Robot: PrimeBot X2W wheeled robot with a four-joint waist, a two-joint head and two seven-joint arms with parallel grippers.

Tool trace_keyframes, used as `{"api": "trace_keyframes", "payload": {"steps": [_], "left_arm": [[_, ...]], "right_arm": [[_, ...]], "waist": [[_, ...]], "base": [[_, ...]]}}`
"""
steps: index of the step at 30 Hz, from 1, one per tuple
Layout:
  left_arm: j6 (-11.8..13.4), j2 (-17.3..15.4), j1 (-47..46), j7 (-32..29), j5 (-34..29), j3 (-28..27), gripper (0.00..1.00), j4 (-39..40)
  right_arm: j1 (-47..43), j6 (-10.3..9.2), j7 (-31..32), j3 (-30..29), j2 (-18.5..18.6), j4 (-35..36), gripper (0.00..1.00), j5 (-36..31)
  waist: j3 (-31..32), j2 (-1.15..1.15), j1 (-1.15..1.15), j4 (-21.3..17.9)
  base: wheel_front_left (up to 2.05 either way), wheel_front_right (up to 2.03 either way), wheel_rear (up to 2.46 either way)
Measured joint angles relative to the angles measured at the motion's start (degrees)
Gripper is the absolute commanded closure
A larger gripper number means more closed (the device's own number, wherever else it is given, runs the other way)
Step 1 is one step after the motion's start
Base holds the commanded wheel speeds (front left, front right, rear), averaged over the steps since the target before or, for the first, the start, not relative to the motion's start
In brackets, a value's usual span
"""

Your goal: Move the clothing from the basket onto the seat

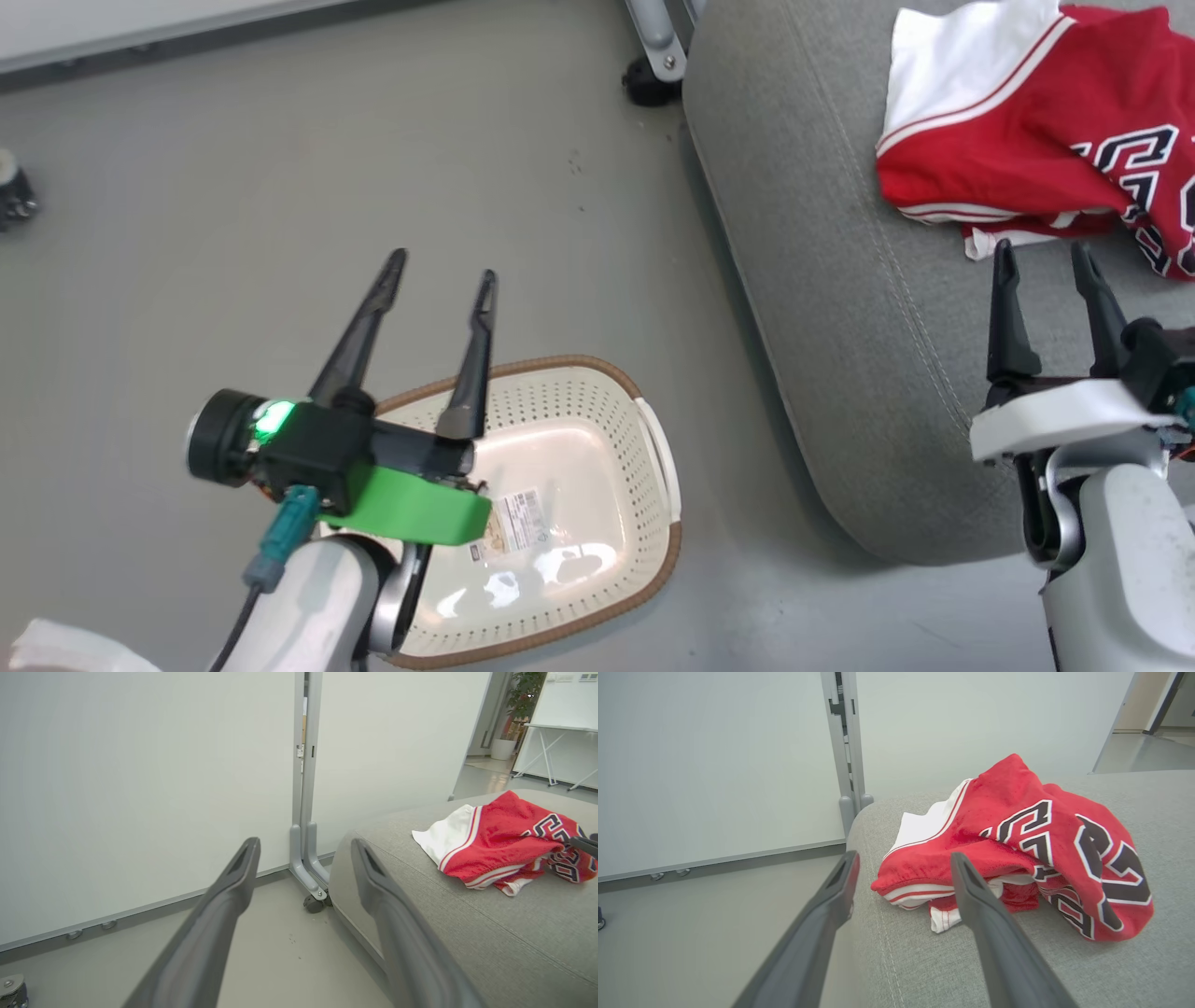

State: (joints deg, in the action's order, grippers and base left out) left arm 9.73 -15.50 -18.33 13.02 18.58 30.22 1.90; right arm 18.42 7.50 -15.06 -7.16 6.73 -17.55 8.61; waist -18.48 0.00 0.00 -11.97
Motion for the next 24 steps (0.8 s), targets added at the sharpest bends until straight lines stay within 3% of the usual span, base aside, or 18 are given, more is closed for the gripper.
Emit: {"api": "trace_keyframes", "payload": {"steps": [5, 10, 18, 24], "left_arm": [[2.92, -0.12, 2.68, 1.2, 2.1, -4.72, 0.0, -1.21], [4.27, -0.29, 5.27, 1.74, 3.49, -8.75, 0.0, -2.88], [4.31, -1.12, 10.87, 2.01, 4.63, -13.25, 0.0, -6.0], [2.79, -1.25, 14.33, 2.03, 5.09, -15.38, 0.0, -7.19]], "right_arm": [[-4.91, 0.0, 1.26, 1.69, -1.85, 7.42, 0.0, -1.79], [-9.16, 0.0, 3.26, 3.35, -2.86, 13.35, 0.0, -2.24], [-14.52, -0.01, 6.87, 5.79, -3.66, 19.72, 0.0, -2.29], [-17.86, 0.0, 9.02, 6.36, -3.79, 22.21, 0.0, -2.29]], "waist": [[2.69, 0.0, 0.0, 2.79], [4.75, 0.0, 0.0, 5.66], [8.73, 0.0, 0.0, 9.37], [11.88, 0.0, 0.0, 10.88]], "base": [[0.0, 0.0, 0.0], [0.0, 0.0, 0.0], [0.0, 0.0, 0.0], [0.0, 0.0, 0.0]]}}
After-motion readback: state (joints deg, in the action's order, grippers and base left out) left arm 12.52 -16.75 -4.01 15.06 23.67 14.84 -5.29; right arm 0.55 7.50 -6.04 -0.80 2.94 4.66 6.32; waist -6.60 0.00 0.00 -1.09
